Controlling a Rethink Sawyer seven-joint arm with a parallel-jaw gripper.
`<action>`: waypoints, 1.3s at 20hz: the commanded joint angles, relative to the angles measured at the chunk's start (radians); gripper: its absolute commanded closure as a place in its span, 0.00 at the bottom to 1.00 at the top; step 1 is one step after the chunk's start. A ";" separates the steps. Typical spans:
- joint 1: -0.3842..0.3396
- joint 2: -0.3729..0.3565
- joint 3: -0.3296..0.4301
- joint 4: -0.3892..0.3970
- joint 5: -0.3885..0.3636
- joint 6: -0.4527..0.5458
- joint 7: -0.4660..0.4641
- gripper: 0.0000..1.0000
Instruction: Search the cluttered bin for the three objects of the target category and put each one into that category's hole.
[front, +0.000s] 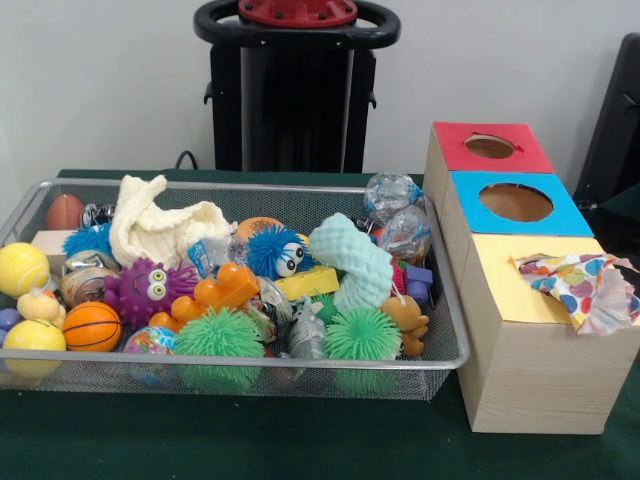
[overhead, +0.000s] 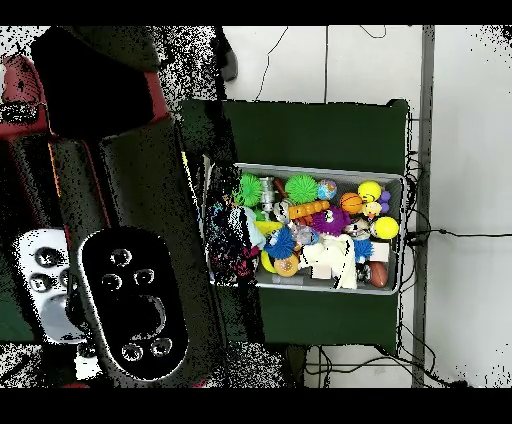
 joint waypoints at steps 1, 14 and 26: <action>-0.096 0.119 -0.415 -0.028 0.352 0.057 0.017 1.00; -0.196 0.143 -0.737 0.004 0.637 0.068 -0.032 1.00; 0.067 -0.075 -0.299 0.556 0.147 -0.119 -0.136 1.00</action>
